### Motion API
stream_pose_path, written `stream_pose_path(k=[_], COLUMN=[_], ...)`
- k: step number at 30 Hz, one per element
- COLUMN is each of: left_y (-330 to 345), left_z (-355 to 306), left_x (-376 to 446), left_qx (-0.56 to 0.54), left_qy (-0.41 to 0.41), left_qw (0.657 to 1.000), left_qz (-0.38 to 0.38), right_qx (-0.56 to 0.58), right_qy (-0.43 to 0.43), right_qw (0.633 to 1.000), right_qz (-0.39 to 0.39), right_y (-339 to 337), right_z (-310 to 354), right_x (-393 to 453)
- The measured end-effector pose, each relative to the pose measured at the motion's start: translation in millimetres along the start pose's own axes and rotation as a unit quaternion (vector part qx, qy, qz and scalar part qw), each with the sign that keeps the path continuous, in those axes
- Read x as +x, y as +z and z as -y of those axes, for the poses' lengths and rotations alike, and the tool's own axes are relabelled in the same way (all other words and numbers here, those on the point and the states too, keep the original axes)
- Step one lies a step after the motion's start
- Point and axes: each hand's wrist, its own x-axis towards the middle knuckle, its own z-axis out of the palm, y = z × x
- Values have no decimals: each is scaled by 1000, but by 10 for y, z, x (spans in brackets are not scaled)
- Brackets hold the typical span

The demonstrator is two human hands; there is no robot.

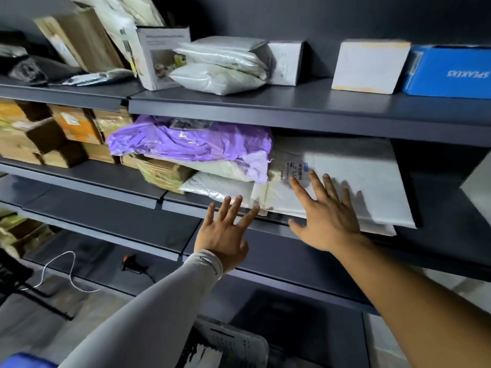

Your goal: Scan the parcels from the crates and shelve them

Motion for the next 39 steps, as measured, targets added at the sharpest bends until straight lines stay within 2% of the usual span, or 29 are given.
stream_pose_path(k=[6, 7, 11, 18, 28, 39], left_y=[-192, -209, -318, -356, -44, 25], left_z=[960, 1086, 1483, 1949, 2101, 2147], left_x=[-74, -47, 194, 685, 1017, 1181], left_qx=[0, 4, -9, -76, -73, -44], left_qy=[6, 16, 14, -43, -35, -34], left_qw=[995, 993, 988, 986, 988, 993], left_qz=[-101, -121, -154, -143, -133, -107], right_qx=[45, 38, 7, -4, 5, 9], right_qy=[-19, -17, 6, 28, 20, 22], right_qw=[979, 977, 984, 990, 991, 996], right_qz=[-196, -210, -177, -141, -133, -81], right_y=[-170, -194, -266, -178, 251, 273], right_z=[801, 939, 1391, 1755, 1826, 1751], right_x=[64, 110, 360, 875, 1363, 1550])
